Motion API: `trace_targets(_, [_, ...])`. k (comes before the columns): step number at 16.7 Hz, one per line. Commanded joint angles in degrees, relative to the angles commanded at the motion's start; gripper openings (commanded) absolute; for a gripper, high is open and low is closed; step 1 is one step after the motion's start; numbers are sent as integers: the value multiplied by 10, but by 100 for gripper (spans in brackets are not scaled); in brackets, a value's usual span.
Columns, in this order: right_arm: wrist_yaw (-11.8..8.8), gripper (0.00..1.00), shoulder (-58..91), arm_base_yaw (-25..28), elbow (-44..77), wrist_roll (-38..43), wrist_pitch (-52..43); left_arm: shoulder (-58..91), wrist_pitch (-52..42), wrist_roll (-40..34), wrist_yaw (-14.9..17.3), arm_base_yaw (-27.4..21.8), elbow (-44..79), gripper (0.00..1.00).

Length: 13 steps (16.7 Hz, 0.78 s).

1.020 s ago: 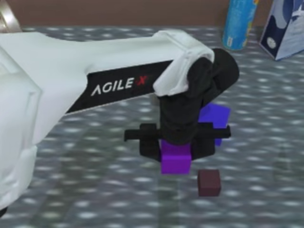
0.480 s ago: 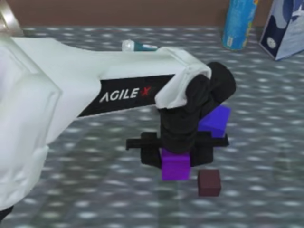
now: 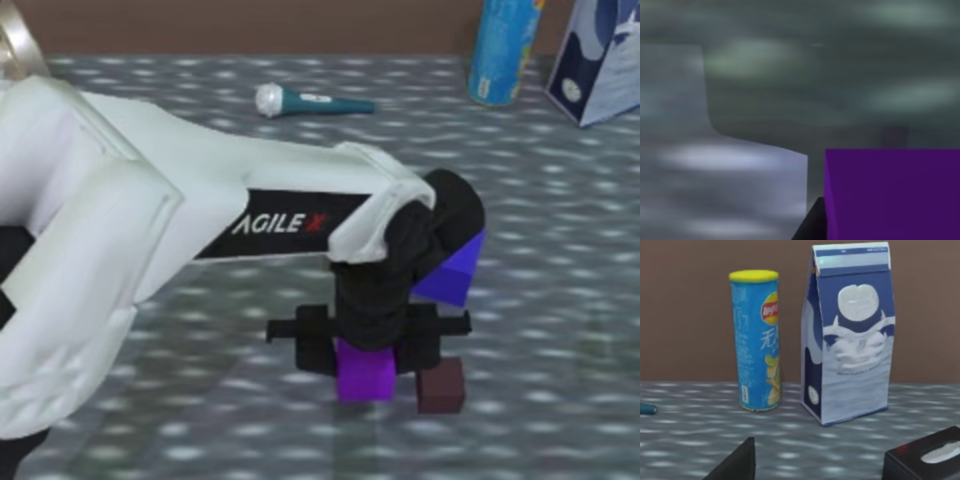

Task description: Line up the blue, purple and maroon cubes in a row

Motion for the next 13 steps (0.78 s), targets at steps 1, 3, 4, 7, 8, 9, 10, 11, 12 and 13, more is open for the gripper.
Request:
trace_targets(1, [0, 100, 0, 0, 0, 0, 0, 0, 0, 0, 0, 0, 0, 8])
trace_targets(3, [0, 100, 0, 0, 0, 0, 0, 0, 0, 0, 0, 0, 0, 23])
trace_targets(4, [0, 100, 0, 0, 0, 0, 0, 0, 0, 0, 0, 0, 0, 30])
trace_targets(7, [0, 100, 0, 0, 0, 0, 0, 0, 0, 0, 0, 0, 0, 53])
trace_targets(8, [0, 100, 0, 0, 0, 0, 0, 0, 0, 0, 0, 0, 0, 60])
trace_targets(9, [0, 100, 0, 0, 0, 0, 0, 0, 0, 0, 0, 0, 0, 68])
trace_targets(10, [0, 100, 0, 0, 0, 0, 0, 0, 0, 0, 0, 0, 0, 75])
trace_targets(11, [0, 100, 0, 0, 0, 0, 0, 0, 0, 0, 0, 0, 0, 83])
trace_targets(12, [0, 100, 0, 0, 0, 0, 0, 0, 0, 0, 0, 0, 0, 90])
trace_targets(13, [0, 100, 0, 0, 0, 0, 0, 0, 0, 0, 0, 0, 0, 98])
